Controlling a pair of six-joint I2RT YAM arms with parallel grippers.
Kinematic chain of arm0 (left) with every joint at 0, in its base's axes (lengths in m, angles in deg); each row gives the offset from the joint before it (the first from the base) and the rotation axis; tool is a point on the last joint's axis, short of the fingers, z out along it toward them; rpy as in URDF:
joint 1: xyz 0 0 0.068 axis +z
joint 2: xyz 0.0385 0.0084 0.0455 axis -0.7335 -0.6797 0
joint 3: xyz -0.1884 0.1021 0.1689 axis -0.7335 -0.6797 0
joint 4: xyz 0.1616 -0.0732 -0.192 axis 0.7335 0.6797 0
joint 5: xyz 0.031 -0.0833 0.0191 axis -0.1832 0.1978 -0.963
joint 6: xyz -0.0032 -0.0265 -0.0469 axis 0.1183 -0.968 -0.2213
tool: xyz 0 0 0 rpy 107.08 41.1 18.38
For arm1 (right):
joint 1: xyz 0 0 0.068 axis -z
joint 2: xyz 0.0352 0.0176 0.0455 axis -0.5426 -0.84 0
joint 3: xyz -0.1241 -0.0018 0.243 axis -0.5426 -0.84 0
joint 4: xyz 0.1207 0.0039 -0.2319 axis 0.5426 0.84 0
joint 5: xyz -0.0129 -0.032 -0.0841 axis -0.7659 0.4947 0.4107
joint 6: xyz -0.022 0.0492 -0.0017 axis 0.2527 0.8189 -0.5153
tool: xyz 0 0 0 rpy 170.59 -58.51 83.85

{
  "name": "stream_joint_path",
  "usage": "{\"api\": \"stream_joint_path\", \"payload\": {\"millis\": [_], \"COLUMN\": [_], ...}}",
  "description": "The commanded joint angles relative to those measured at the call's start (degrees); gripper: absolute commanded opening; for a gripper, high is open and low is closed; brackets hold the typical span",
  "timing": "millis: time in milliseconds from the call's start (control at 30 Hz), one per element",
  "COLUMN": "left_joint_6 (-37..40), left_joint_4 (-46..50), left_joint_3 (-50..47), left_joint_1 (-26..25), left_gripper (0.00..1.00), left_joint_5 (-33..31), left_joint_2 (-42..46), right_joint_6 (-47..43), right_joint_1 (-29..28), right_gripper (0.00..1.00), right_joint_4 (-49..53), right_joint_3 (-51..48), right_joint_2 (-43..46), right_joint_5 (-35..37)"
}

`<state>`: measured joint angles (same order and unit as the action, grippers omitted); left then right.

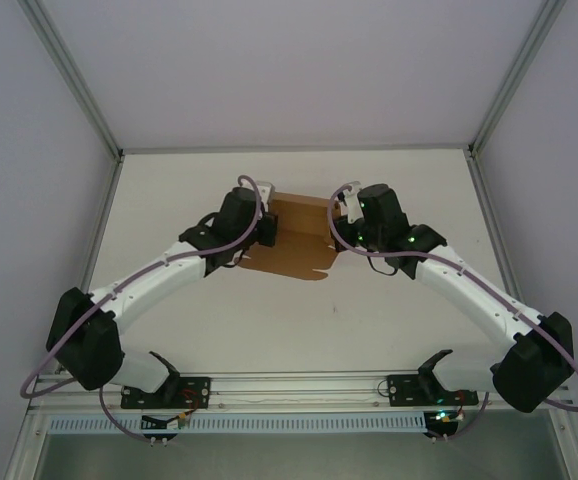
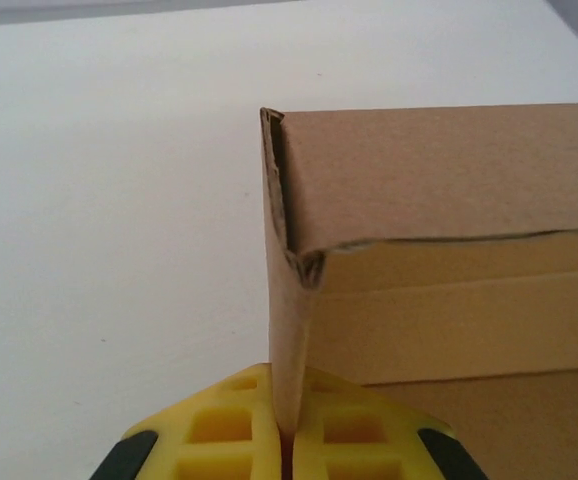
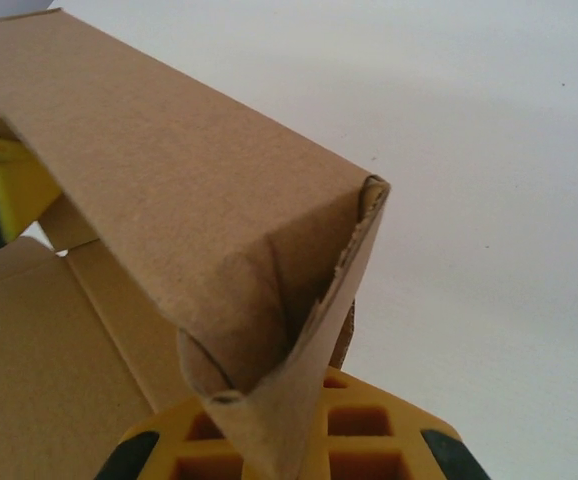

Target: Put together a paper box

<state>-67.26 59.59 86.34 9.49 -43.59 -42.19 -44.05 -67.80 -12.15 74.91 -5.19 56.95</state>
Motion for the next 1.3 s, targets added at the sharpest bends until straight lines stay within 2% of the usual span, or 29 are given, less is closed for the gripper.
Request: {"api": "stream_joint_path", "payload": {"millis": [0,67,167,267,467,767,933,1033,1200,1267], "left_joint_6": [-1.71,-3.79,-9.64,-14.83,-17.77,-20.78,-22.16,-22.06,-18.72,-18.34], "left_joint_4": [2.98,6.52,11.92,17.91,17.72,21.90,22.90,23.35,18.56,16.66], "left_joint_3": [2.95,5.51,9.94,14.25,13.25,14.44,15.47,16.12,14.57,13.64], "left_joint_1": [-2.30,-4.04,-6.63,-7.97,-9.36,-11.78,-11.79,-11.63,-10.95,-10.09], "left_gripper": [0.05,0.00,0.00,0.00,0.00,0.00,0.00,0.00,0.01,0.09], "left_joint_5": [-15.20,-23.29,-35.03,-40.72,-40.73,-44.21,-44.96,-44.94,-36.35,-32.73], "left_joint_2": [-3.32,-5.95,-10.05,-13.43,-10.48,-8.34,-9.14,-10.20,-9.75,-9.02], "right_joint_6": [0.74,0.70,1.90,5.12,15.65,28.18,32.17,29.25,19.45,17.22], "right_joint_1": [-2.14,-2.92,-4.38,-5.30,-5.21,-4.46,-4.35,-4.24,-4.10,-4.14], "right_gripper": [0.00,0.00,0.00,0.00,0.00,0.00,0.00,0.00,0.00,0.00], "right_joint_4": [-5.46,-5.37,-4.21,-2.18,5.50,15.42,16.45,11.47,-6.95,-12.88], "right_joint_3": [1.72,2.03,3.31,5.03,8.61,15.97,17.98,15.72,6.13,2.34], "right_joint_2": [0.63,-0.03,-2.36,-5.40,-11.75,-20.99,-22.53,-20.75,-13.89,-11.05], "right_joint_5": [-6.90,-3.67,4.62,15.24,42.80,54.73,56.61,54.15,41.30,34.84]}}
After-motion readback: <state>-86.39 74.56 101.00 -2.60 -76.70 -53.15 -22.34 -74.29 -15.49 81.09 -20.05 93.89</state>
